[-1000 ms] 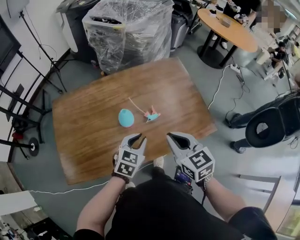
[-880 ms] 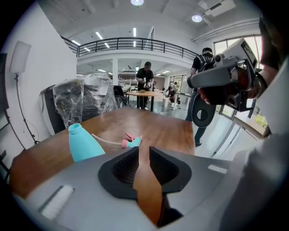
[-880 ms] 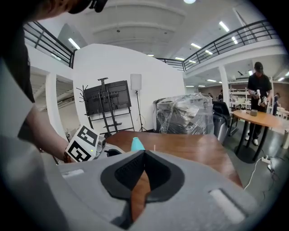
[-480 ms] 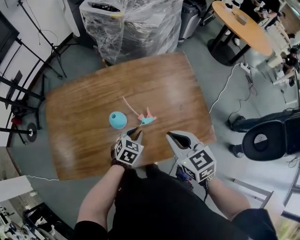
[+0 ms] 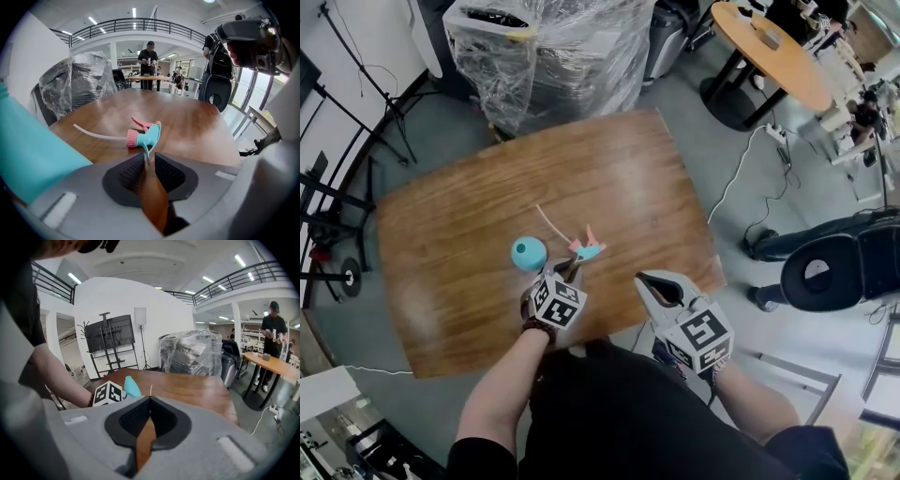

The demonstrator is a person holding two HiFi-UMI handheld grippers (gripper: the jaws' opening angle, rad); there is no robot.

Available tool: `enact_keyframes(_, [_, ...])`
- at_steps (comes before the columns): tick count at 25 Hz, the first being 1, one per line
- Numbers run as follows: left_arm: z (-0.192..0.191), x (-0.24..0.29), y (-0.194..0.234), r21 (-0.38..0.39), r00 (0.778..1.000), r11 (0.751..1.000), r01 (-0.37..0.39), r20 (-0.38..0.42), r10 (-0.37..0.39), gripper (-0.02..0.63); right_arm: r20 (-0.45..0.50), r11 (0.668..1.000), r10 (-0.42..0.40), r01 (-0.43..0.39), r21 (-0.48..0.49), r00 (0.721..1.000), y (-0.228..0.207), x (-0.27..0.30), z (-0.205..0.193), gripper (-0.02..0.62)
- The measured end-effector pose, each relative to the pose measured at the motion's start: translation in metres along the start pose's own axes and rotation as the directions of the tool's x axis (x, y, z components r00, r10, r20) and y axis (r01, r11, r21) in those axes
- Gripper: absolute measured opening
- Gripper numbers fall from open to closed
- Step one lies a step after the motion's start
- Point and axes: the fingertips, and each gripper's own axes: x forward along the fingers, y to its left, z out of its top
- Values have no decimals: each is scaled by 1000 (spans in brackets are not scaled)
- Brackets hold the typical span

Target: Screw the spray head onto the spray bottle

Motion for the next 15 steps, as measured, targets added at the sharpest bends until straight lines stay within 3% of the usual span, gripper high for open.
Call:
enact_keyframes(10, [17,-8,-4,15,996,997,73,51,-74,29,-17,999,-45,45,-7,999,3,2,3,-8])
enact_keyframes(13, [29,-20,-7,4,989,992,125,80,-125,25,-40,996,-51,48,-76,998,6,5,3,-8])
enact_keyframes(15, [38,-31,-9,-15,981,986,167,105,-165,23,-48,984,-56,47,-174,997,10,9,6,-8])
